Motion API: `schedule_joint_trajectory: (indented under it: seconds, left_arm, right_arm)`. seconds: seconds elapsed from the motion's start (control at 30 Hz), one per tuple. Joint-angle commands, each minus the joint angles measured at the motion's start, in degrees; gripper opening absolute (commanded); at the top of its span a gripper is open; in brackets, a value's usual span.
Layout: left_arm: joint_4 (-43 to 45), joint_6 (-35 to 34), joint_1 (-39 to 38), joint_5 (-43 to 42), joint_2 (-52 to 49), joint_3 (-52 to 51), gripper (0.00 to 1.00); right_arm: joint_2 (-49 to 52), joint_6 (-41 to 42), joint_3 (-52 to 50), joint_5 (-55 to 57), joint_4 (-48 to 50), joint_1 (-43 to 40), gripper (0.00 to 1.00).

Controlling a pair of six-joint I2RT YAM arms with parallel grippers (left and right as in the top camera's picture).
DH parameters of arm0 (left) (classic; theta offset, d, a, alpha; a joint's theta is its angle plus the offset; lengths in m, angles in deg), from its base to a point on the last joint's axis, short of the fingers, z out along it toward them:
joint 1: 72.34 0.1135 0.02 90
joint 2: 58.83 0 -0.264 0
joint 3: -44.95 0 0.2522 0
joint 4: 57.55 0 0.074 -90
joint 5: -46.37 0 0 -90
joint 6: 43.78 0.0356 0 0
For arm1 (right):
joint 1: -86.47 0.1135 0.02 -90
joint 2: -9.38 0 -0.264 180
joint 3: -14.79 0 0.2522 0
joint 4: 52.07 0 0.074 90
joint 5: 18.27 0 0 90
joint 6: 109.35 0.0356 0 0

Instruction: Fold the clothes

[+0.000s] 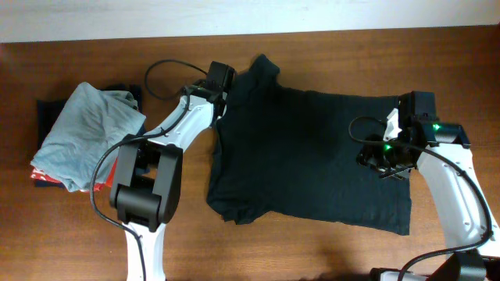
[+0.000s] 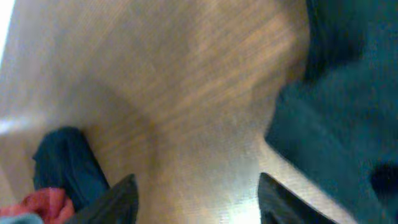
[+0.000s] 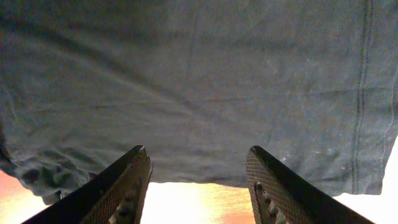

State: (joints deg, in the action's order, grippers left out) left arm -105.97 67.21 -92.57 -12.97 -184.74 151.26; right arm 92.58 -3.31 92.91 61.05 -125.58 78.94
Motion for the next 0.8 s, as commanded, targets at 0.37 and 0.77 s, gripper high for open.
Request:
schedule_joint_trajectory:
  seconds: [0.37, 0.77]
  left_arm:
    - [-22.84, -22.23, -1.46, -32.57, 12.48, 1.55, 0.51]
    - [-15.58, -22.69, -1.46, -35.85, 12.22, -11.61, 0.43]
  right_arm:
    - [-0.11, -0.61, 0.37, -0.66, -0.04, -0.37, 0.55]
    - [-0.11, -0.59, 0.37, -0.66, -0.02, -0.37, 0.56]
